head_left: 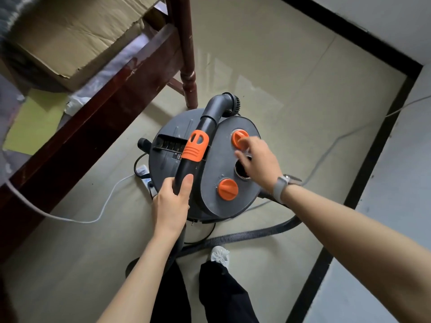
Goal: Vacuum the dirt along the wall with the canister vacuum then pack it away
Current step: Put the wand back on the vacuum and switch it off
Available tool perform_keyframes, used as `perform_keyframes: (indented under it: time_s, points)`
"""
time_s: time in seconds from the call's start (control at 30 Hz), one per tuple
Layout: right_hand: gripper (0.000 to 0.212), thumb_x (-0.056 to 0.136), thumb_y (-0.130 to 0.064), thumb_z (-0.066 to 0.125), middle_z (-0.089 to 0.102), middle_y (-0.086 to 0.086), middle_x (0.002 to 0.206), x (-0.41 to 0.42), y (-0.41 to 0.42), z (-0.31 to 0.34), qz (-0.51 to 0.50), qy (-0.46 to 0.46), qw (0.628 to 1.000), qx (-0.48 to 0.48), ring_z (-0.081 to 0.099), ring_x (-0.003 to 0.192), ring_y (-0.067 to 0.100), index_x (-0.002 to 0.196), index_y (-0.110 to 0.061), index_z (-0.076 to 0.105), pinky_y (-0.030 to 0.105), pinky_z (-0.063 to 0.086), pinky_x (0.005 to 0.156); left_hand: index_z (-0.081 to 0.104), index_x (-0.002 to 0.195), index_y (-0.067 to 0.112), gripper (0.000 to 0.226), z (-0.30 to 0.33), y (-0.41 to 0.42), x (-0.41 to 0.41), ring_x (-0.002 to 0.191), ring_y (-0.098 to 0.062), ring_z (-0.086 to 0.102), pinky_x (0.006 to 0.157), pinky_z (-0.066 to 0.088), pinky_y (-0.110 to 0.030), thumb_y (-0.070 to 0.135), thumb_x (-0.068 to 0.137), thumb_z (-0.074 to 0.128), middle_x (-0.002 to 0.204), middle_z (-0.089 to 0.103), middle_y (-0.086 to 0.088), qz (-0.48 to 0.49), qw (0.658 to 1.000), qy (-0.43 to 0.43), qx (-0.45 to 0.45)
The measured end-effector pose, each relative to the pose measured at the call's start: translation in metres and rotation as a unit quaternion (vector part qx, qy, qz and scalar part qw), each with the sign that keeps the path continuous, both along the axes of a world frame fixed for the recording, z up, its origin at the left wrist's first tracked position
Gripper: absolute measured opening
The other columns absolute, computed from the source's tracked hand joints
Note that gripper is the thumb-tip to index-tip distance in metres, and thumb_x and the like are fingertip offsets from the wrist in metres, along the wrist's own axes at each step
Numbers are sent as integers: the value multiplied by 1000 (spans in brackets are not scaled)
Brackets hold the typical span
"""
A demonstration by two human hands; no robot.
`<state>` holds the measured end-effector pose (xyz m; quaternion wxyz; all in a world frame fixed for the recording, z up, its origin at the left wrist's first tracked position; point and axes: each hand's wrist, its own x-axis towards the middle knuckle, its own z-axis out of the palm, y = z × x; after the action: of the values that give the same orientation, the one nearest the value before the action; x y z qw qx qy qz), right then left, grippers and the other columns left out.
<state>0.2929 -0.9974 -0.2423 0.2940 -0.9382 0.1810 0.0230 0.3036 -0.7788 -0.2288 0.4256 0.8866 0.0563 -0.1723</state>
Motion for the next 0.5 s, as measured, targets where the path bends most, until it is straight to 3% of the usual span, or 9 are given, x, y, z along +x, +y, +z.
perform_keyframes:
  time_s: [0.07,0.17,0.27,0.33,0.5]
  points:
    - [31,93,-22,55,51,16,118,21,-10,-5,-60,28,998,7,45,112,31,118,-4,52,39,37,91,47,74,22,39,-1,0,0,55,-16,61,67,48,-35,59,86,45,56,58,3,0,1000,-3,-1]
    - [29,94,-19,51,45,18,122,39,-16,-13,-69,80,994,-2,43,115,34,117,-2,49,39,36,90,47,75,25,46,-1,3,0,52,-9,59,61,45,-30,69,78,38,57,58,5,3,1000,-5,2]
    - [19,93,-14,48,46,17,115,42,-12,-17,-15,67,993,-92,42,108,34,108,-2,48,38,34,75,48,75,25,46,-2,8,1,48,-3,58,59,43,-28,69,78,37,57,58,5,11,1000,-3,10]
    - [14,91,-7,47,46,16,113,44,-11,-17,16,61,991,-116,41,106,32,105,-2,47,34,28,69,49,76,24,39,-4,10,2,51,-8,59,63,44,-31,61,85,43,56,58,6,21,1000,-3,15]
    - [25,76,7,49,48,17,109,43,-17,-11,116,48,979,-160,41,101,31,100,-1,47,35,30,70,48,74,24,35,-5,12,4,52,-7,59,63,41,-31,57,88,45,56,58,7,30,999,2,13]
